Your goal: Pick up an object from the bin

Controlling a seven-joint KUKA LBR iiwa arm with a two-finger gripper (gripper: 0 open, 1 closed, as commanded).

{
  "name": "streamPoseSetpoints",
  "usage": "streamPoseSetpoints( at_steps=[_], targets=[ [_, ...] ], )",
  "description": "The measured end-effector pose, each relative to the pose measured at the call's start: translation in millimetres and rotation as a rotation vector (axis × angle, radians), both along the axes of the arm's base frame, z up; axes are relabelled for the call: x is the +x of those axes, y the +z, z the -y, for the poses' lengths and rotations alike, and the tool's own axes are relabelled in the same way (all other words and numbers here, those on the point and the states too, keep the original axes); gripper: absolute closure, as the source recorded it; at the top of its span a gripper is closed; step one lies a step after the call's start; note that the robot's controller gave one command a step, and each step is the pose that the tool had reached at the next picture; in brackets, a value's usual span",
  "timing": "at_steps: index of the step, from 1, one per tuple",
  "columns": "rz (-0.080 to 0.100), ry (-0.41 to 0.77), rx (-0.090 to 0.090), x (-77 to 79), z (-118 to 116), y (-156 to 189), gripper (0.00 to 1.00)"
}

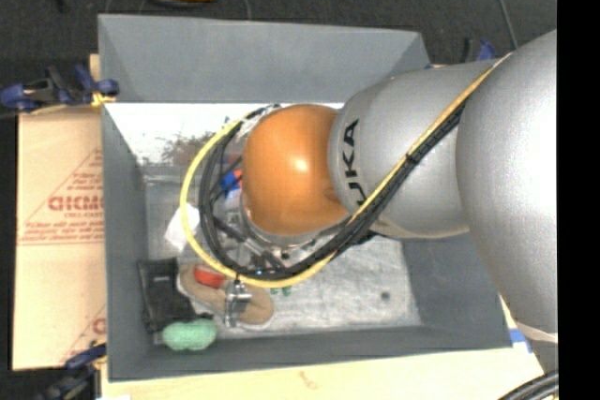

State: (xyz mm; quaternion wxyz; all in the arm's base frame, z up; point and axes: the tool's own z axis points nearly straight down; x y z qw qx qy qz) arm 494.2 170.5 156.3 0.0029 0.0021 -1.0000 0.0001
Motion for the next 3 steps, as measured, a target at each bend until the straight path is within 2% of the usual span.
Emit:
streamPoseSetpoints(
  at_steps=[1,2,3],
  targets=[
    [0.007,-0.004,0.002,2.1,1,4,0.00],
    [0.035,0.338,0.012,-12.3,23,-74,1.00],
    [0.034,0.337,0.012,-12.3,23,-74,1.00]
  ],
)
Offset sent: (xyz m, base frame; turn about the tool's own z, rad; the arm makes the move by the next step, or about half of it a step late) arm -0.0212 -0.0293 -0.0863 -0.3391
